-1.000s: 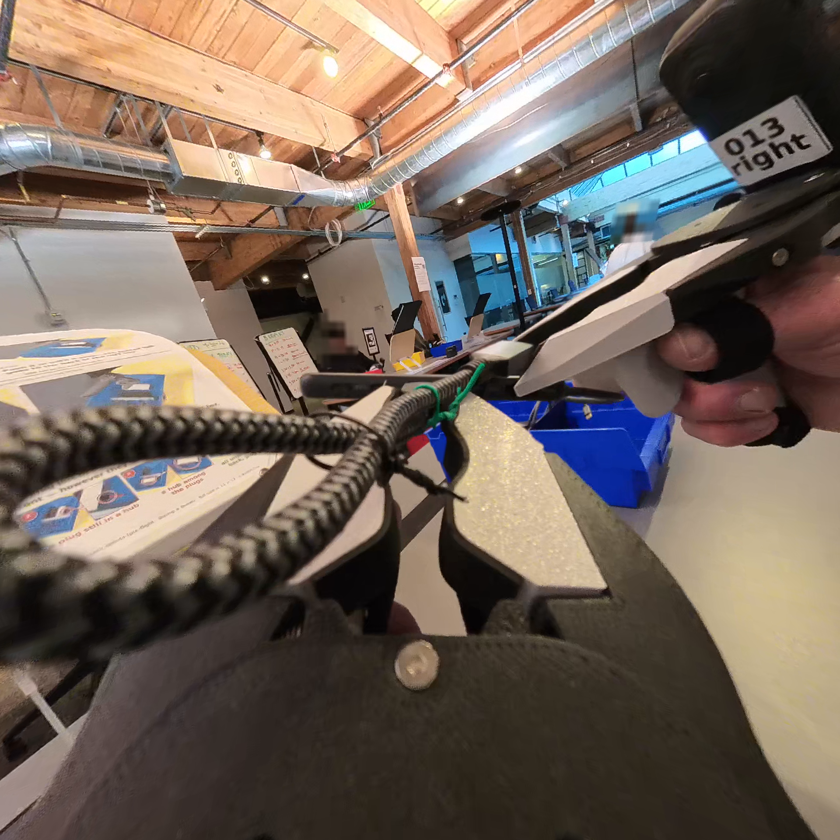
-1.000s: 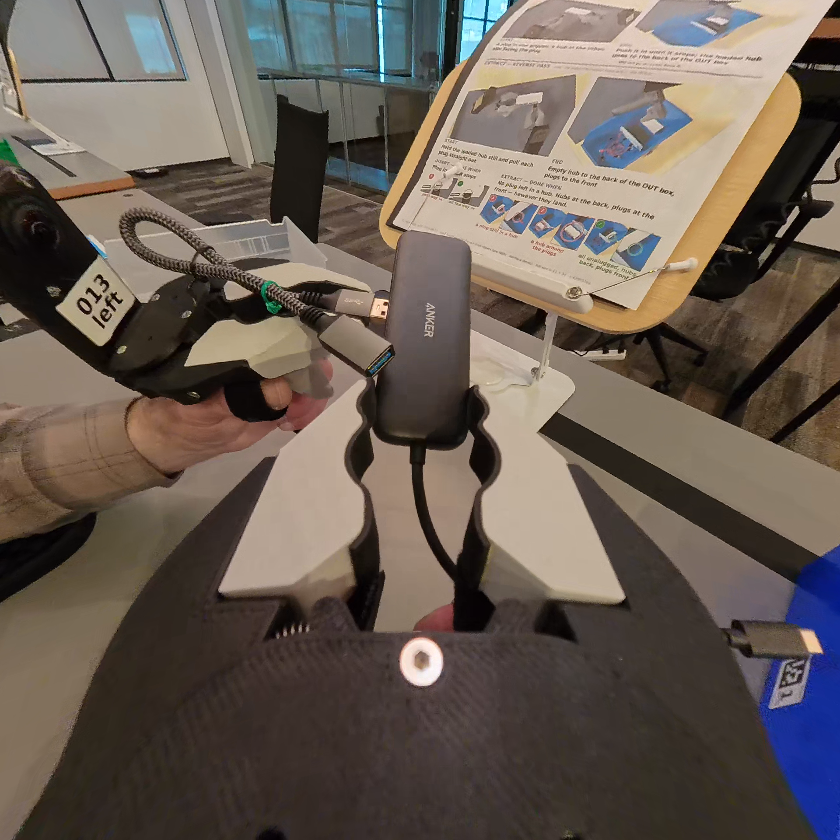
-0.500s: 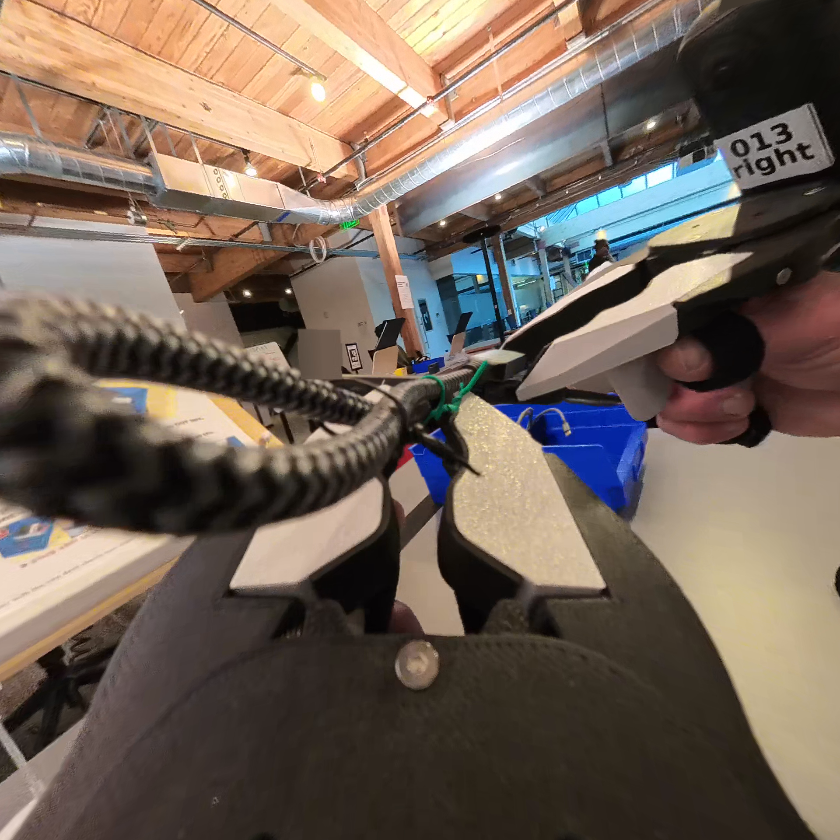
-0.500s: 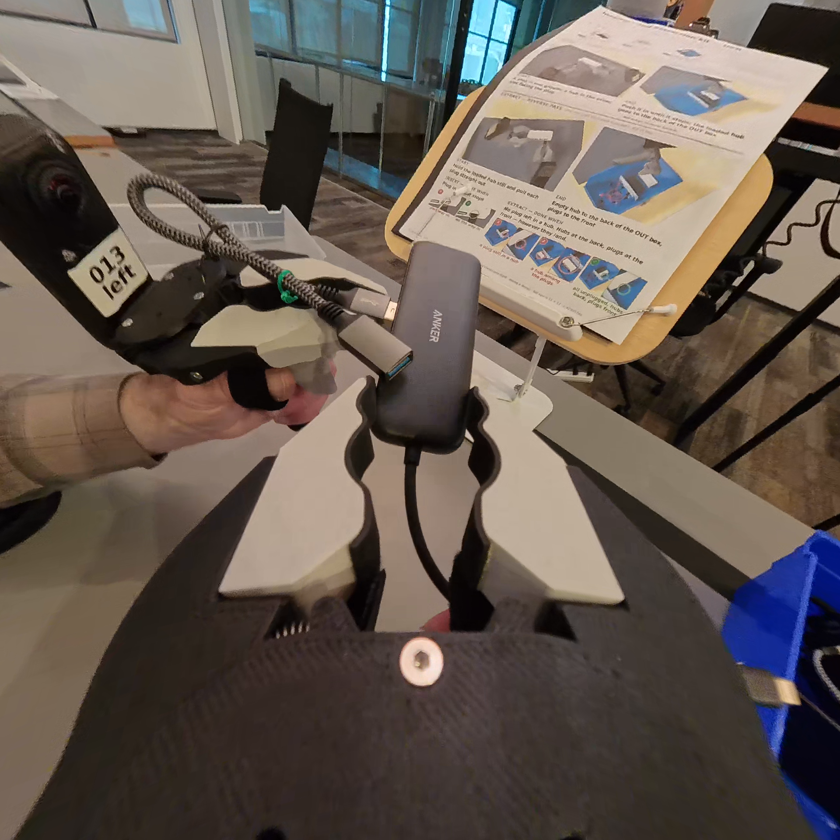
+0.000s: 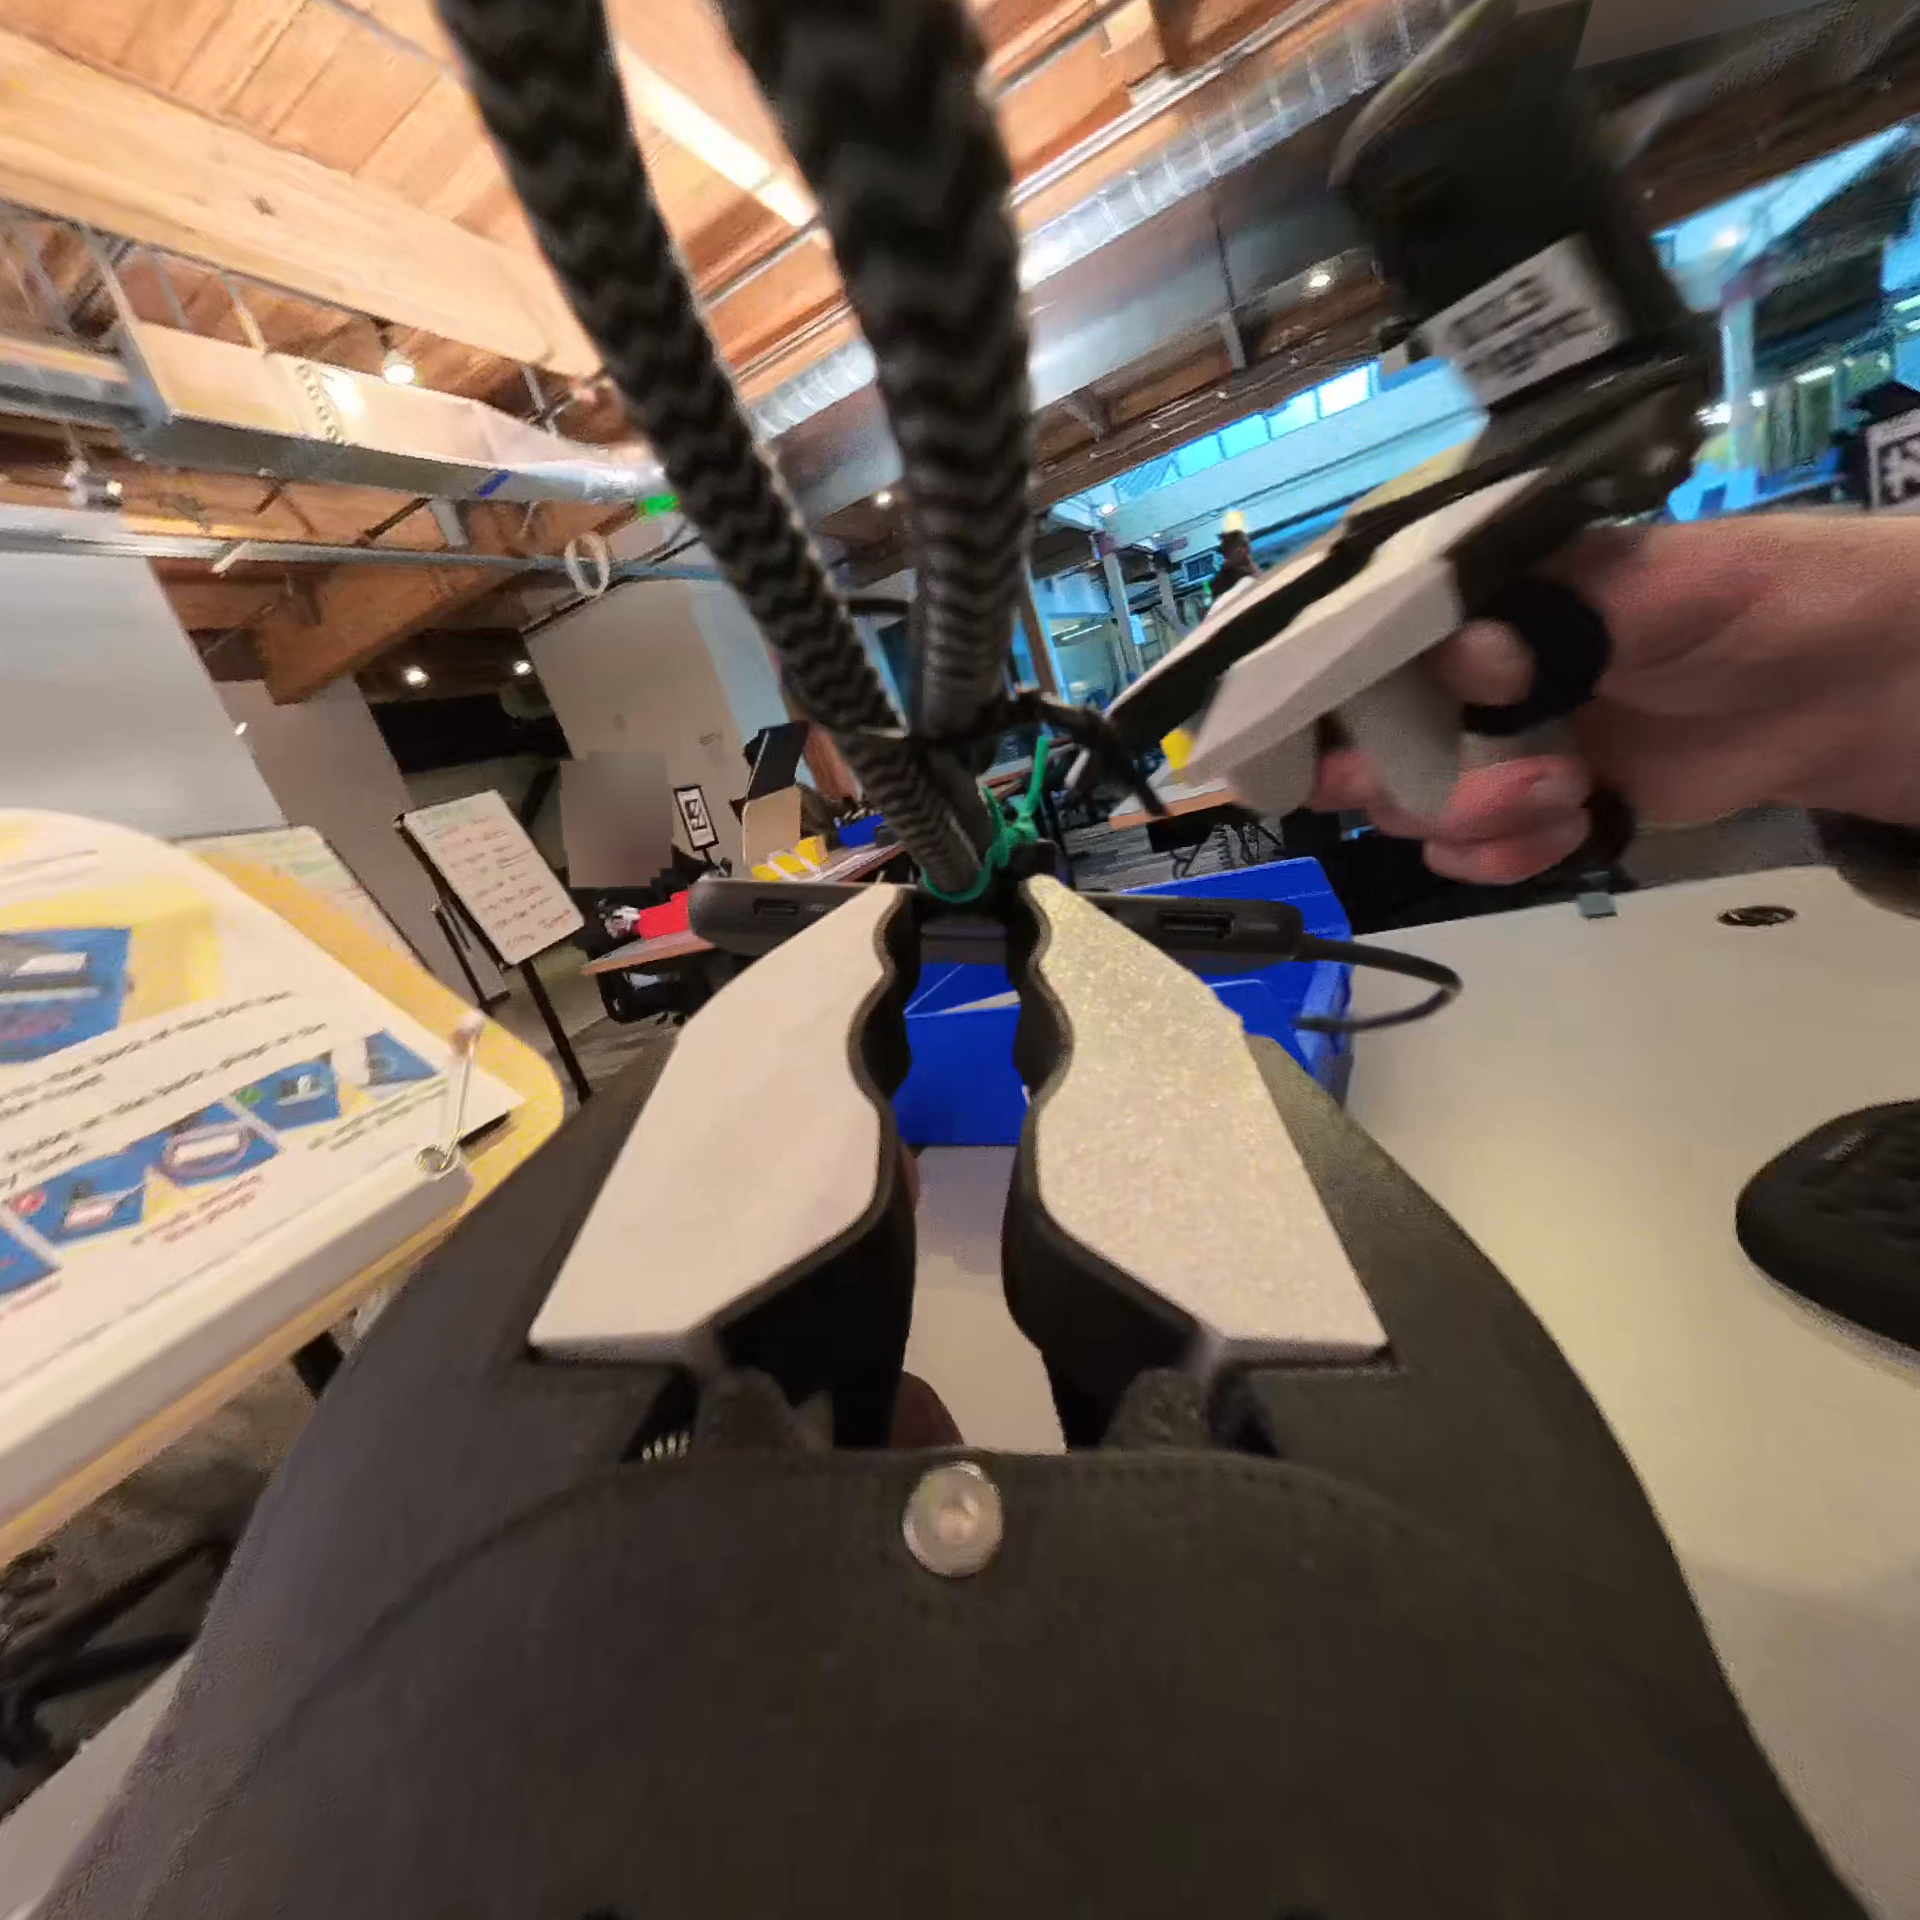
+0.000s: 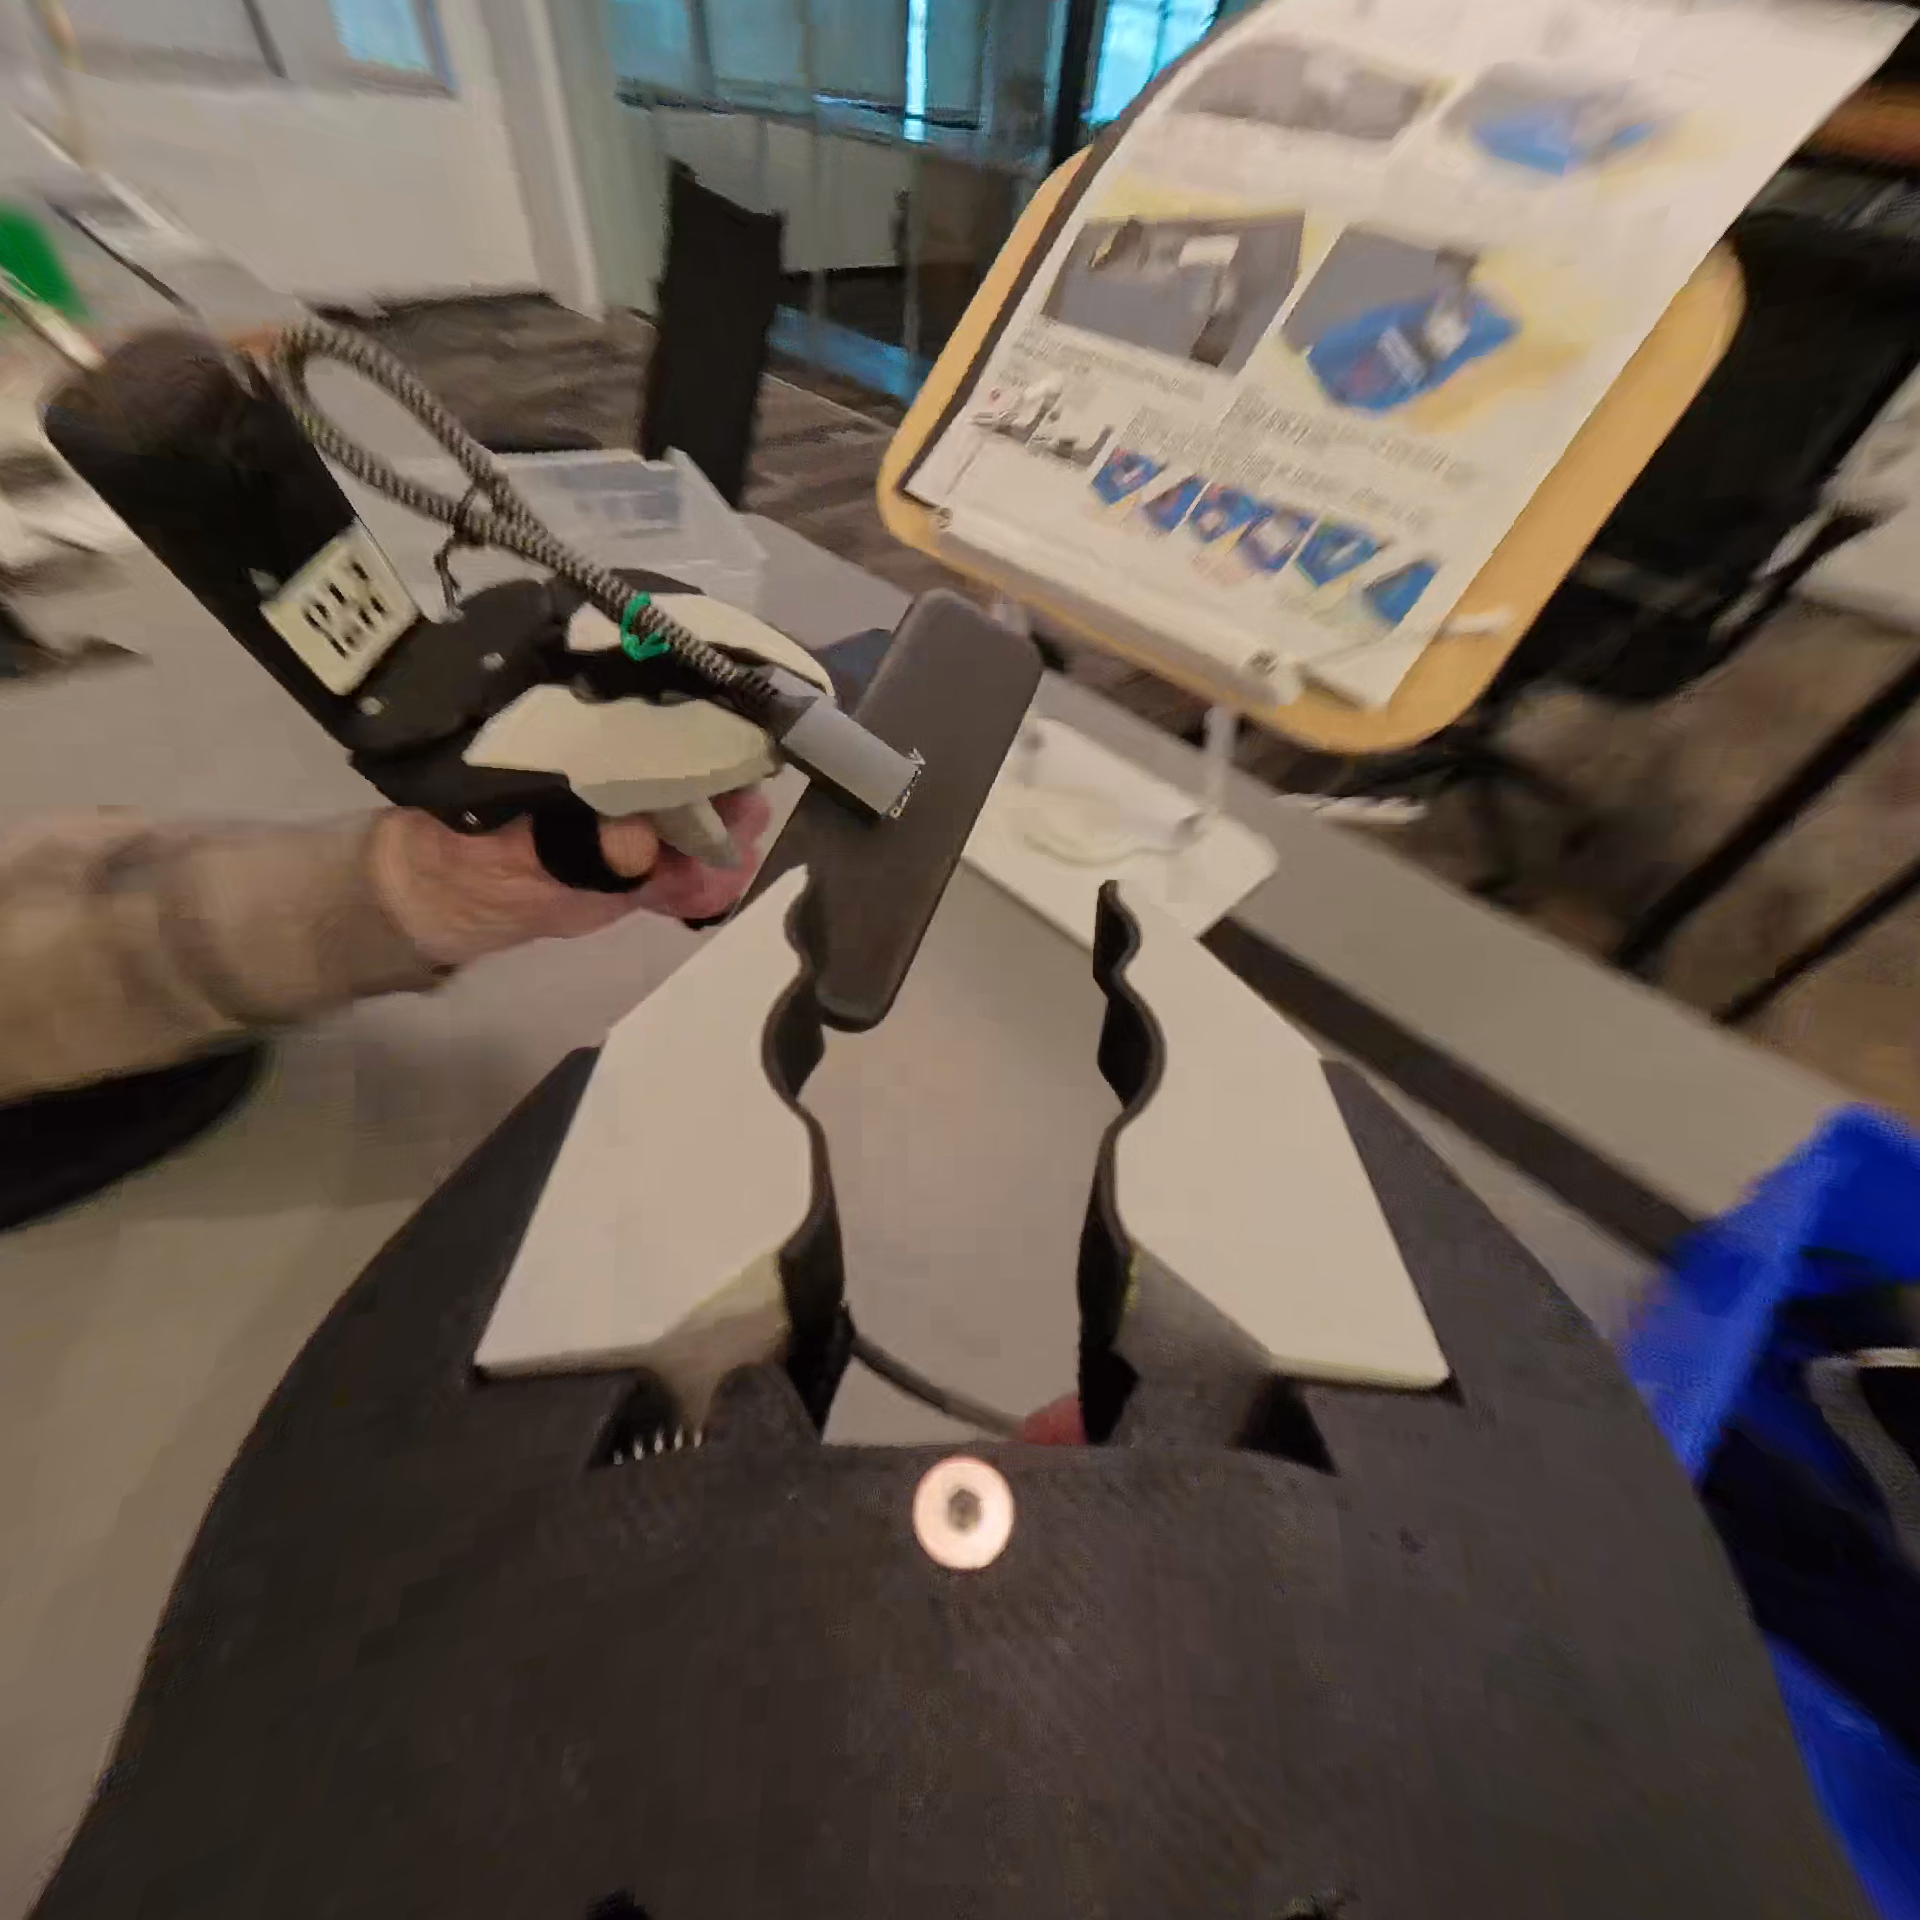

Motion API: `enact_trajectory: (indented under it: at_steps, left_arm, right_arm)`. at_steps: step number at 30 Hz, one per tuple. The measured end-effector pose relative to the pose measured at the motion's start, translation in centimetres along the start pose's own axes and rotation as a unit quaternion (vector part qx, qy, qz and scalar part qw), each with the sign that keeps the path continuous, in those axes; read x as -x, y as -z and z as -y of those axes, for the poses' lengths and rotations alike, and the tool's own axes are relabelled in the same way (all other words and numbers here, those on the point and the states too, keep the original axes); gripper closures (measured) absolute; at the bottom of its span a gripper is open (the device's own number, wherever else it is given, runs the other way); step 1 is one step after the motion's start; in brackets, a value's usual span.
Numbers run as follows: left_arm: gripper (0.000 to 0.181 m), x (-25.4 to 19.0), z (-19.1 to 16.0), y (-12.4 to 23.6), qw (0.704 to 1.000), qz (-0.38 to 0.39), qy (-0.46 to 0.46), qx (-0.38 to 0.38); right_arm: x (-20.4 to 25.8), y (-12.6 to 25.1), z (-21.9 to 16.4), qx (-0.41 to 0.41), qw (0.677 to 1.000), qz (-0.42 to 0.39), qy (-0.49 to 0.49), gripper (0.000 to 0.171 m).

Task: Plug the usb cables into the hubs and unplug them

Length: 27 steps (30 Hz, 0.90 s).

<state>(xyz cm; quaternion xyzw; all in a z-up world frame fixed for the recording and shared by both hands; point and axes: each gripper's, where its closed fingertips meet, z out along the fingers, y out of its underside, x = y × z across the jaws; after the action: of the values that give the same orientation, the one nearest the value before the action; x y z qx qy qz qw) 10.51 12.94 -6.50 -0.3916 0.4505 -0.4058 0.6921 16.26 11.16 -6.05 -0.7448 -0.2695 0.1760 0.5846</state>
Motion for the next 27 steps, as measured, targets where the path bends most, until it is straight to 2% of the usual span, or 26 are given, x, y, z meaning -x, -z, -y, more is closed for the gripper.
enact_trajectory:
  at_steps: [2,3,5,7,9,11,16,22,27]
  left_arm:
    - [0.165,-1.6,0.6,-0.3,1.000,-0.023,-0.021,-0.006]
    - [0.165,-2.3,0.8,-0.4,0.999,-0.026,-0.042,-0.005]
    - [0.164,-3.2,1.2,-0.7,0.997,-0.027,-0.078,-0.005]
    - [0.165,-3.6,1.6,-0.9,0.994,-0.014,-0.109,-0.003]
    - [0.164,-3.7,2.0,-1.0,0.993,-0.005,-0.115,-0.011]
    - [0.165,-4.0,2.1,-1.0,0.990,-0.008,-0.137,-0.007]
    - [0.163,-5.3,2.6,-1.2,0.985,-0.006,-0.173,-0.018]
    - [0.164,-4.5,2.9,-1.0,0.981,0.025,-0.191,-0.021]
    - [0.165,-3.9,2.1,-1.2,0.986,0.031,-0.161,-0.002]
  right_arm:
    - [0.0,-0.5,-0.5,-0.014,0.998,0.035,-0.040,0.135]
    - [0.9,-0.9,-0.9,-0.009,0.995,0.077,-0.064,0.130]
    - [3.2,-1.5,-1.8,0.020,0.985,0.155,-0.076,0.103]
    - [4.7,-1.9,-3.0,0.057,0.984,0.165,-0.023,0.099]
    - [5.0,-2.3,-3.3,0.072,0.988,0.135,0.027,0.092]
    - [4.3,-2.6,-3.7,0.085,0.990,0.093,0.065,0.110]
    - [4.0,-2.9,-3.4,0.082,0.991,0.066,0.081,0.124]
    - [3.7,-2.1,-2.0,0.083,0.991,0.033,0.095,0.125]
    - [3.1,-2.4,-2.4,0.083,0.993,0.028,0.075,0.123]
